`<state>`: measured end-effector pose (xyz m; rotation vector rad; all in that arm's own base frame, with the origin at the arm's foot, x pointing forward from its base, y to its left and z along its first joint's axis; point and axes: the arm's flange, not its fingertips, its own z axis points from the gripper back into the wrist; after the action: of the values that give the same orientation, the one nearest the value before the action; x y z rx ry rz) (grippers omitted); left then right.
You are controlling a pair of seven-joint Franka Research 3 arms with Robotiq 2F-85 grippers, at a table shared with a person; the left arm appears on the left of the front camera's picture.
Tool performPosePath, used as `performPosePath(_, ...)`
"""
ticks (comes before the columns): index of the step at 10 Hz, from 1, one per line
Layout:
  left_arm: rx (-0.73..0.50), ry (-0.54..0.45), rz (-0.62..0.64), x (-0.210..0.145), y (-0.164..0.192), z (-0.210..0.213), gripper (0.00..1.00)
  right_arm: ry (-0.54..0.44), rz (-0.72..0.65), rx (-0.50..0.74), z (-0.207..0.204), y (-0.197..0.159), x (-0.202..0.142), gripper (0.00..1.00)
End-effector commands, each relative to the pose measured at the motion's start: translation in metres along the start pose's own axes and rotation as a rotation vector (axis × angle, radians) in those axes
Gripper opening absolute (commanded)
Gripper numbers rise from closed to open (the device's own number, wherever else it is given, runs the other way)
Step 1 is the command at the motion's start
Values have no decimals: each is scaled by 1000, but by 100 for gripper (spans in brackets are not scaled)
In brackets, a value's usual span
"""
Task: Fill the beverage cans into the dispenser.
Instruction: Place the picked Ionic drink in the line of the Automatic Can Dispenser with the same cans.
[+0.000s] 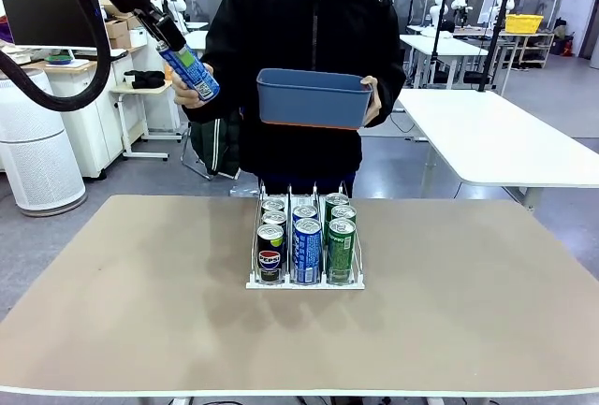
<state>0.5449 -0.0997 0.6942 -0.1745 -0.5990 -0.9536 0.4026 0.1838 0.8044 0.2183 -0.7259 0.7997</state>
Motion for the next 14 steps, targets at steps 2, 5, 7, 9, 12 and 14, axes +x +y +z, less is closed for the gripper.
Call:
performPosePath(2, 5, -2, -8, -2, 2, 2, 0, 0, -2, 2, 0, 0, 0, 100)
performPosePath(5, 5, -2, -8, -2, 2, 2, 0, 0, -2, 2, 0, 0, 0, 100)
performPosePath(7, 5, -2, -8, -2, 2, 2, 0, 0, -2, 2, 0, 0, 0, 100)
performPosePath(9, 5, -2, -8, -2, 2, 2, 0, 0, -2, 2, 0, 0, 0, 100)
performPosePath(12, 5, -2, -8, -2, 2, 2, 0, 0, -2, 2, 0, 0, 0, 100)
performPosePath(14, 5, -2, -8, -2, 2, 2, 0, 0, -2, 2, 0, 0, 0, 100)
